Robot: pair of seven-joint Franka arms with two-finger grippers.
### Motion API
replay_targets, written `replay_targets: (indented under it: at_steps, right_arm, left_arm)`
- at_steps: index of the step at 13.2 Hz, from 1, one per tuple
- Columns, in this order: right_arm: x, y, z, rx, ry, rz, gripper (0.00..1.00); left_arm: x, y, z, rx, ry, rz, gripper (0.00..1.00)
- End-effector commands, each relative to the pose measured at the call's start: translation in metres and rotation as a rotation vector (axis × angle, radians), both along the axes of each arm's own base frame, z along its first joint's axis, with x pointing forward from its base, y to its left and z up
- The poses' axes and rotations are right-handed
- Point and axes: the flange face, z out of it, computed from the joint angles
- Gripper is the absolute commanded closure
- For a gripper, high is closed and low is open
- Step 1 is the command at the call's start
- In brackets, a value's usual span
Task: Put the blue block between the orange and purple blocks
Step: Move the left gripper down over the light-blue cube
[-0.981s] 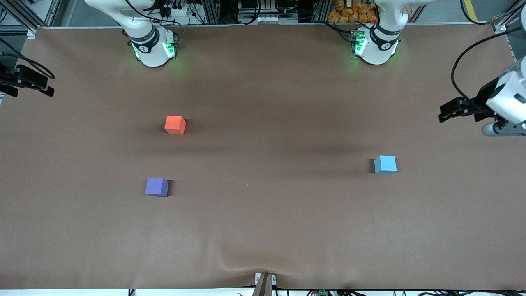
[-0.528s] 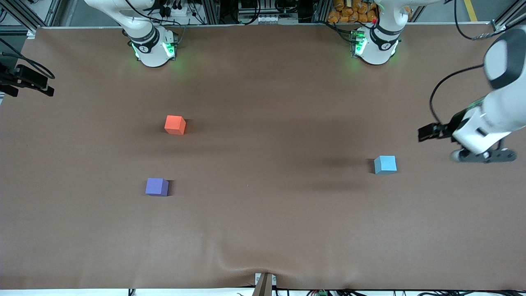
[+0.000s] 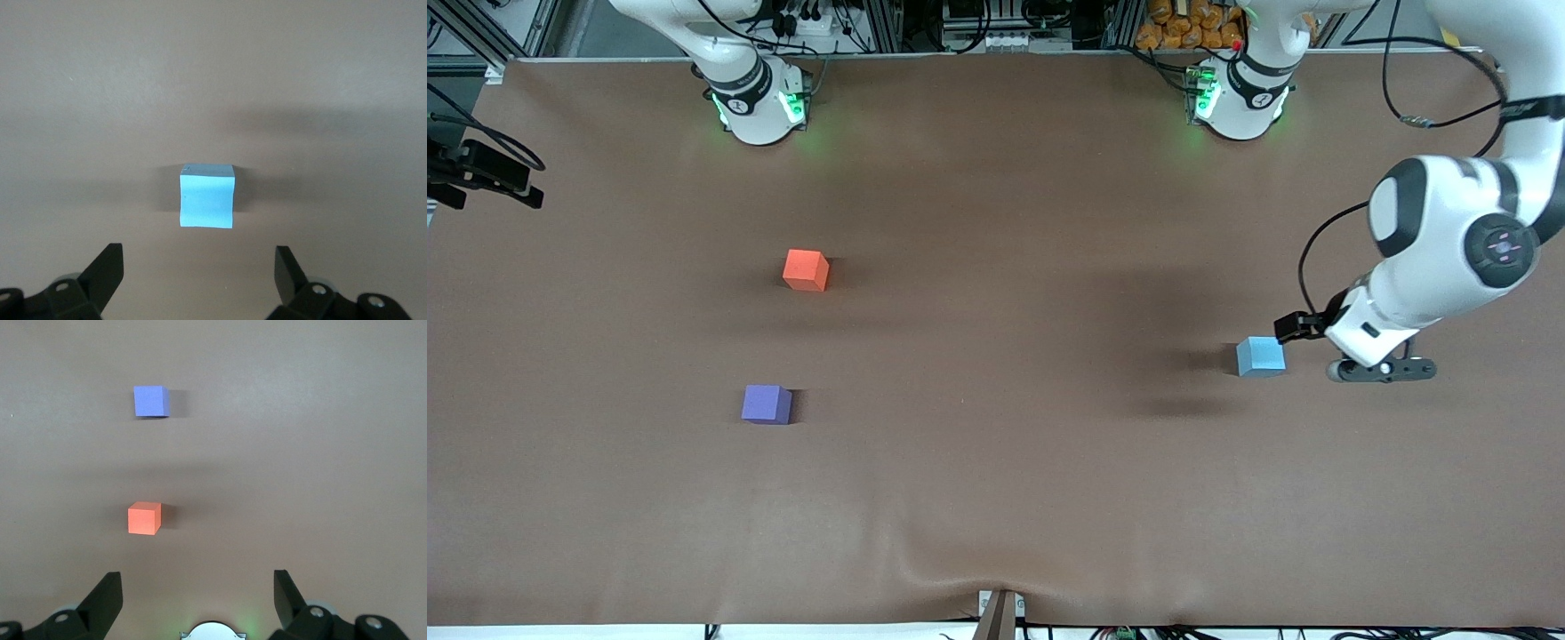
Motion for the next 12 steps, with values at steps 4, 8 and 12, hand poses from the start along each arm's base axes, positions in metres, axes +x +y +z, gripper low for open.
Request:
replay_targets:
  at_steps: [4, 8, 12]
  right_arm:
    - [-0.001, 0.001, 0.004, 0.007, 0.0, -0.002, 0.0]
    - [-0.001, 0.001, 0.004, 0.007, 0.0, -0.004, 0.0]
    - [-0.001, 0.002, 0.005, 0.007, -0.001, -0.002, 0.0]
  left_arm:
    - [-0.005, 0.0, -0.077, 0.007, 0.009, 0.005, 0.0]
    - [-0.006, -0.001, -0.106, 0.003, 0.012, 0.004, 0.0]
    - [-0.005, 0.002, -0.125, 0.005, 0.016, 0.006, 0.0]
